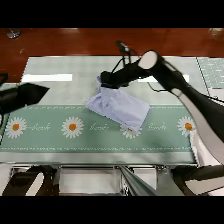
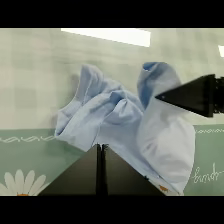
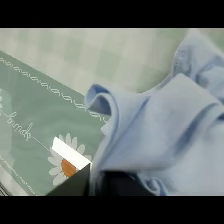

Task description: Fold the shirts.

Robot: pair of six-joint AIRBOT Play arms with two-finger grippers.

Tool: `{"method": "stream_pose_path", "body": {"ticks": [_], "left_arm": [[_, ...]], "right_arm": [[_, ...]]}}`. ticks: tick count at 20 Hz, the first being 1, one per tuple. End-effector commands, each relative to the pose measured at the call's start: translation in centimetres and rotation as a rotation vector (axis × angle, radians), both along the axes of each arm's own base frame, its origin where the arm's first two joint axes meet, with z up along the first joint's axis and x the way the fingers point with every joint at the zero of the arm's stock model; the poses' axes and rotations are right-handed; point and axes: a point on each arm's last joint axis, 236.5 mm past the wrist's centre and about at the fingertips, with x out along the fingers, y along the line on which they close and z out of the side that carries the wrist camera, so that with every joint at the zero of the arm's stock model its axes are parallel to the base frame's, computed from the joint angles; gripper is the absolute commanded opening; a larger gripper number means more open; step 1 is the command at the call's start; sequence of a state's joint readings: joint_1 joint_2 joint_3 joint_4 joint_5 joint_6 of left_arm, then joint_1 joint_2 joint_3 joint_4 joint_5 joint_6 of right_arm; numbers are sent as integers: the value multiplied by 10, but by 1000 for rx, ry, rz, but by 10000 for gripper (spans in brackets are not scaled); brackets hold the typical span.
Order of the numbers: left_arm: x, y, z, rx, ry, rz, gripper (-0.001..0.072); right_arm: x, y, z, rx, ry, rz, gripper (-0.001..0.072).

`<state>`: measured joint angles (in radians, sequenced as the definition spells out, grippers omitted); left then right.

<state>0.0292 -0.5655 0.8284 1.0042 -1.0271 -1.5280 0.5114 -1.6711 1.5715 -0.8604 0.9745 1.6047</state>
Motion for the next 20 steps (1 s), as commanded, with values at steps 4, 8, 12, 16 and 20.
{"method": "stream_pose_path", "body": {"ticks": [4,8,12,16,20], "left_arm": [[-21,6,-53,-8,74,38,21],[-18,7,-61,-10,101,41,21],[-14,8,-67,-10,112,47,21],[-14,1,-81,-9,154,23,21],[-15,-12,-96,-5,211,-23,21]], "right_arm": [[6,-23,-20,-72,134,109,627],[17,-197,51,-419,-43,-69,627],[-33,-337,40,-563,-147,-605,627],[-103,-291,-77,-72,114,-946,627],[-118,-244,-126,27,285,-833,627]]}}
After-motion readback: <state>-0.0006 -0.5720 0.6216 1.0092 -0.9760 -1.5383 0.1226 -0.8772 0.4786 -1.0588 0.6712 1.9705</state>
